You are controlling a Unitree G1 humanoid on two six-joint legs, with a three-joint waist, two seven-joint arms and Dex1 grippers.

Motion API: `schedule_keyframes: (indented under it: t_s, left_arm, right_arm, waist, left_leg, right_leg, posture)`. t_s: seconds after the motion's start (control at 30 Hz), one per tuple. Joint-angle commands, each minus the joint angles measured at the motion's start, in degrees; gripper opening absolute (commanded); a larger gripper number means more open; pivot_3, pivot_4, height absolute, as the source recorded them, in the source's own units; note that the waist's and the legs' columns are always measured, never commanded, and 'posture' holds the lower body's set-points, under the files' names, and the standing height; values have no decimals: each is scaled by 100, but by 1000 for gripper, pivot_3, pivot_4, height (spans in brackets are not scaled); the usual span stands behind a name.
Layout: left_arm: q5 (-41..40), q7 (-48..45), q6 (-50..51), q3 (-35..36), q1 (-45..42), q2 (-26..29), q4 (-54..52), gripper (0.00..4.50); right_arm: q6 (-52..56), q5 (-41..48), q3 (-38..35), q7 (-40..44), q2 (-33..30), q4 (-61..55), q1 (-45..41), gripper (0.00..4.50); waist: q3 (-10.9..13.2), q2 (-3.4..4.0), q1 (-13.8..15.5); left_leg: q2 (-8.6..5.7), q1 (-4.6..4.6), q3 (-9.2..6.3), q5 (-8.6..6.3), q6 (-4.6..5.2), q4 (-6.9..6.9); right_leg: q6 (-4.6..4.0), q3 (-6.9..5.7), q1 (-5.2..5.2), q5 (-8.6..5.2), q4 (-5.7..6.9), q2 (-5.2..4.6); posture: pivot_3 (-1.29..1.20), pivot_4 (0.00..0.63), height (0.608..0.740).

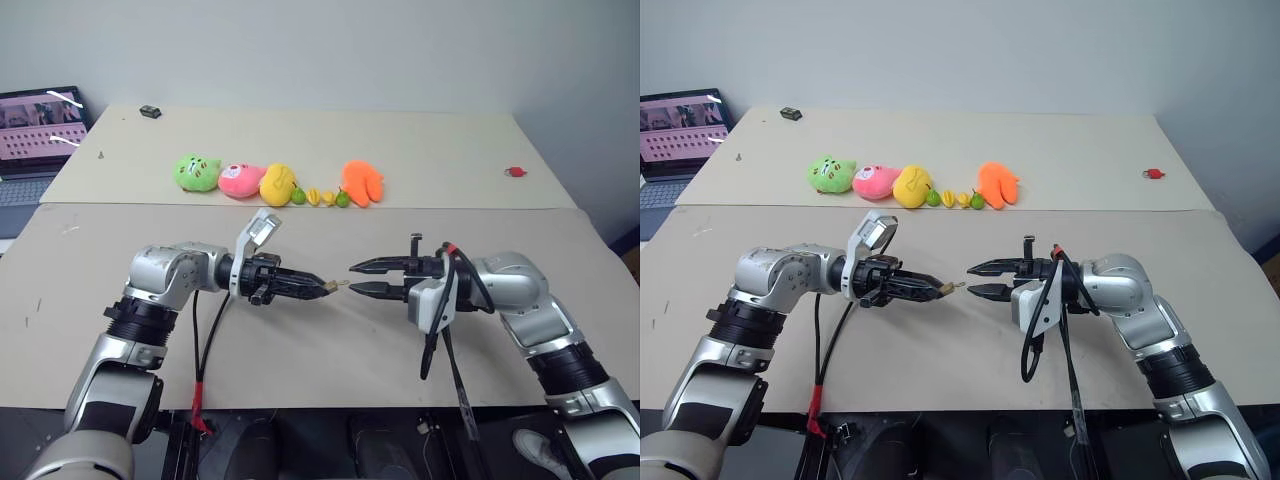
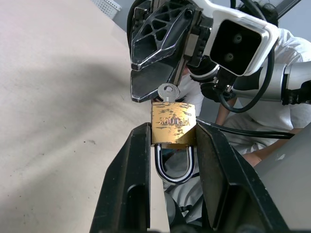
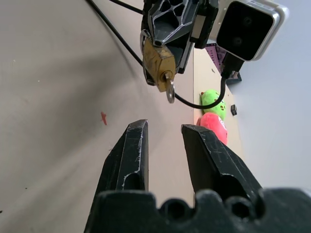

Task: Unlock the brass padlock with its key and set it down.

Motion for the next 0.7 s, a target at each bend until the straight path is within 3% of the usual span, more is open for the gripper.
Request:
schedule_keyframes:
  t_s: [0.03, 0.23, 0.27, 0.37, 0.4, 0.7]
  left_arm:
    - [-148, 43, 61, 154, -108, -47, -105, 850]
    - [-138, 52, 44, 124, -62, -59, -129, 850]
    - [-140, 56, 49, 126, -68, -63, -124, 850]
    - [-145, 65, 56, 133, -85, -79, -117, 850]
    - [-145, 69, 57, 137, -86, -85, -119, 850]
    - [-167, 96, 98, 158, -70, -112, -160, 850]
  right_arm:
    - [69, 260, -159, 13, -85, -399, -143, 1518]
    - [157, 329, -124, 33, -97, -547, -93, 1518]
    - [162, 326, -116, 30, -92, -544, -96, 1005]
    - [190, 310, -96, 27, -67, -543, -96, 166]
    - [192, 298, -92, 30, -54, -535, -98, 80]
    - [131, 226, -50, 35, 21, -449, -149, 80]
  waist:
    - [0, 0, 2]
    - [0, 0, 1]
    - [0, 0, 2]
    - [0, 0, 1]
    - [0, 0, 0]
    - [0, -1, 2]
  left_leg:
    - [0, 0, 0, 0, 0, 0]
    - [1, 0, 0, 0, 0, 0]
    - [1, 1, -1, 0, 0, 0]
    - [1, 1, 0, 0, 0, 0]
    - [1, 0, 0, 0, 0, 0]
    - [1, 0, 0, 0, 0, 1]
  right_leg:
    - [0, 0, 0, 0, 0, 0]
    - [0, 0, 0, 0, 1, 1]
    - [0, 0, 0, 0, 1, 1]
    - [0, 0, 0, 0, 1, 1]
    - [0, 0, 0, 0, 1, 1]
    - [0, 0, -1, 0, 1, 1]
  posture:
    - [0, 150, 717]
    - [0, 150, 717]
    - [0, 150, 717]
    - [0, 150, 717]
    - [0, 150, 717]
    - [0, 150, 717]
